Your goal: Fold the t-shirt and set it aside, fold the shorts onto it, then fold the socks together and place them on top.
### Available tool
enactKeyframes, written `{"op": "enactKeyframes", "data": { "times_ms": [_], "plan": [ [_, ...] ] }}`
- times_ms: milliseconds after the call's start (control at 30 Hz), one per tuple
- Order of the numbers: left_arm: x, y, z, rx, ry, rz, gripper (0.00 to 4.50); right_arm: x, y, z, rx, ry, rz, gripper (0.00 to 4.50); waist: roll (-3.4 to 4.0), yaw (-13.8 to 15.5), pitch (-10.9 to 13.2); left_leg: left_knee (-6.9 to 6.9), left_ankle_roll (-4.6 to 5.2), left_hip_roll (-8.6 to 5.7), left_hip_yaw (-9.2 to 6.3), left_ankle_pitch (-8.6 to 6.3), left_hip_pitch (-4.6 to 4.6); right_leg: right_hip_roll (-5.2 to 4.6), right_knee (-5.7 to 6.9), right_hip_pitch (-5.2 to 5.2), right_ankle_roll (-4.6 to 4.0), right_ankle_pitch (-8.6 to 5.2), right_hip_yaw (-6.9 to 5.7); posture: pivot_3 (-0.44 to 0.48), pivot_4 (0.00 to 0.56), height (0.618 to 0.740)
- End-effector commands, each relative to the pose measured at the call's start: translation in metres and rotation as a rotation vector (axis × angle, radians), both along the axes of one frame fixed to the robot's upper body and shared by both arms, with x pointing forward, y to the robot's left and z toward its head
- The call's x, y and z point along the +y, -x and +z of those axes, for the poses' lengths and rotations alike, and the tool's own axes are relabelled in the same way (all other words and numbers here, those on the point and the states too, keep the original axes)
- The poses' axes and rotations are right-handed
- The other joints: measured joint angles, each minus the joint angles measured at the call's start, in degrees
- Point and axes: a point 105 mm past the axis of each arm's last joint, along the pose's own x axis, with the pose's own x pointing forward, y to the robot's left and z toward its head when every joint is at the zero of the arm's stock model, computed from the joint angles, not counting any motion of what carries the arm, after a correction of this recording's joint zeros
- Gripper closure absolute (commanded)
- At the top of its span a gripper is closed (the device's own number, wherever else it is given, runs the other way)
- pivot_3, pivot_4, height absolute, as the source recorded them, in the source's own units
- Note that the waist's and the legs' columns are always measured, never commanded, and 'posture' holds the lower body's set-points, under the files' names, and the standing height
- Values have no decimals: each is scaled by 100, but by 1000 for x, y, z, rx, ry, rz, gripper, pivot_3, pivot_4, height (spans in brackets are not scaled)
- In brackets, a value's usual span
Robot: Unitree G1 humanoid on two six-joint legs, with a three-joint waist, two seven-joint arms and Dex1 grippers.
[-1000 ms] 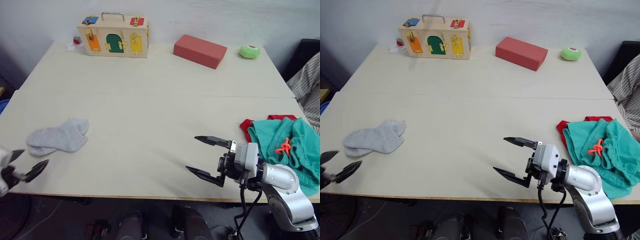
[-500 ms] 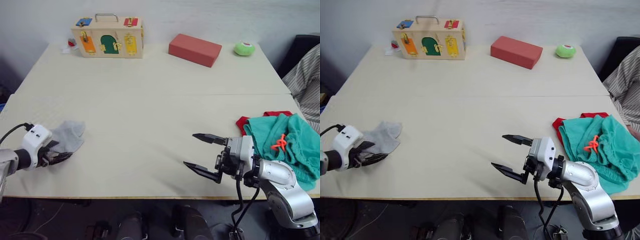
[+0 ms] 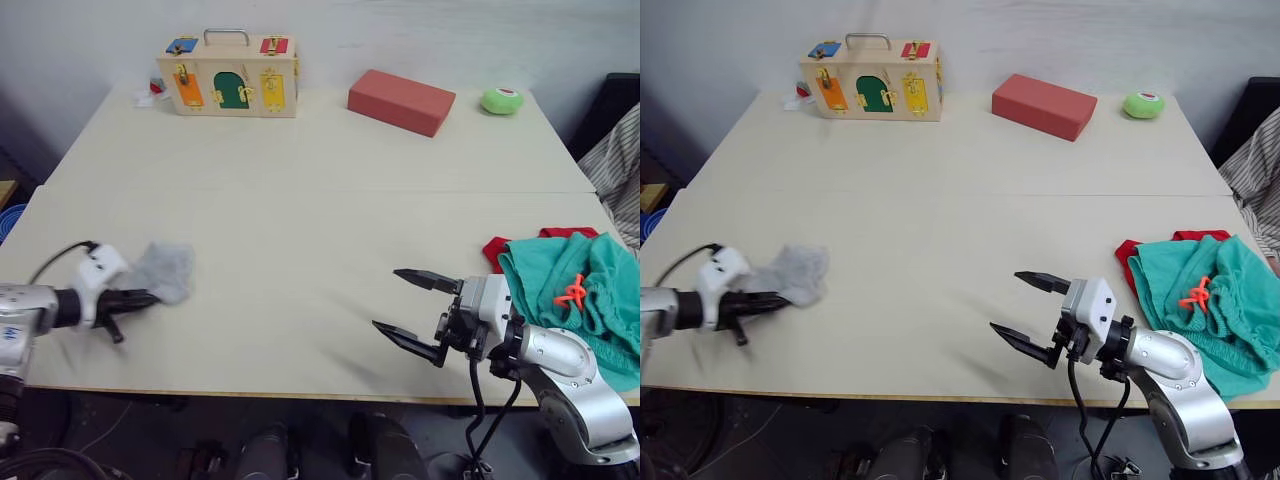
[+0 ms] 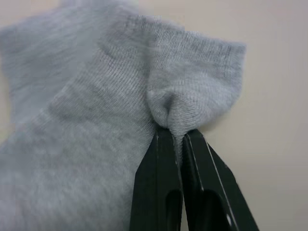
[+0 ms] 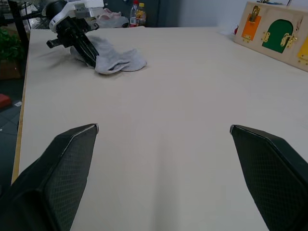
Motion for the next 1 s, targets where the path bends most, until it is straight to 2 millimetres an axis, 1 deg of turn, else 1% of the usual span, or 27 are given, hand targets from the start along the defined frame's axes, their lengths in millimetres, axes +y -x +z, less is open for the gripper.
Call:
{"op": "enactKeyframes", "data": {
  "times_ms": [33,67,133,200,367,433,500,567,733,833,867,933,1000],
  "plan": [
    [-37,16,-7,50,41,-121,4477,-11,6,9,-45,30,-18,0,-10,-7,0,2,5,0,2,0,0,1,-3,1,4,2,3,0,150,740],
    [-43,19,-7,53,47,-135,4477,-14,7,8,-40,35,-24,0,-13,-8,0,2,9,1,2,2,0,2,-4,1,5,2,3,0,150,740],
    [-73,25,-12,62,67,-194,4477,-22,9,4,-21,60,-41,0,-12,-10,1,2,11,4,2,3,2,6,-3,0,5,2,3,0,150,740],
    [-99,29,-15,65,96,-239,4477,-27,11,1,-8,78,-52,0,-9,5,1,2,12,4,3,4,2,7,-2,2,6,2,5,0,150,740],
    [-159,22,-22,35,151,-317,4477,-31,13,-3,13,90,-61,0,-17,80,3,12,17,2,3,8,3,12,0,7,10,4,5,0,150,740],
    [-176,19,-21,21,159,-339,4477,-31,14,-2,16,89,-67,0,-18,87,2,13,21,1,2,9,2,12,-2,10,13,5,5,0,150,740],
    [-187,17,-21,9,160,-359,4477,-32,14,-2,18,88,-74,0,-23,74,4,14,22,0,2,10,1,12,-4,10,15,7,5,0,150,740],
    [-193,16,-20,5,157,-374,4477,-31,15,-2,19,94,-75,0,-23,60,4,13,23,1,1,10,1,13,-4,9,15,7,4,0,150,740],
    [-197,16,-16,28,194,-376,4477,-29,15,2,23,91,-80,0,-23,51,4,13,21,6,0,14,3,17,-1,8,13,5,3,0,150,740],
    [-203,19,-7,26,259,-375,3824,-28,15,3,28,88,-79,0,-24,57,5,15,22,5,-3,14,1,15,-2,9,13,5,2,0,150,740],
    [-204,19,-5,23,273,-371,3479,-27,15,3,29,87,-79,0,-27,60,7,15,23,5,-3,14,0,15,-3,9,13,5,3,0,150,740],
    [-199,21,14,-19,346,-380,2921,-26,14,4,33,83,-79,0,-32,58,10,16,23,5,-6,14,-2,15,-3,9,13,5,2,0,150,740],
    [-189,26,31,-37,415,-376,2186,-27,14,5,36,79,-83,0,-34,51,11,15,22,7,-9,14,-4,15,-4,8,12,5,-1,0,150,740]
  ]
}}
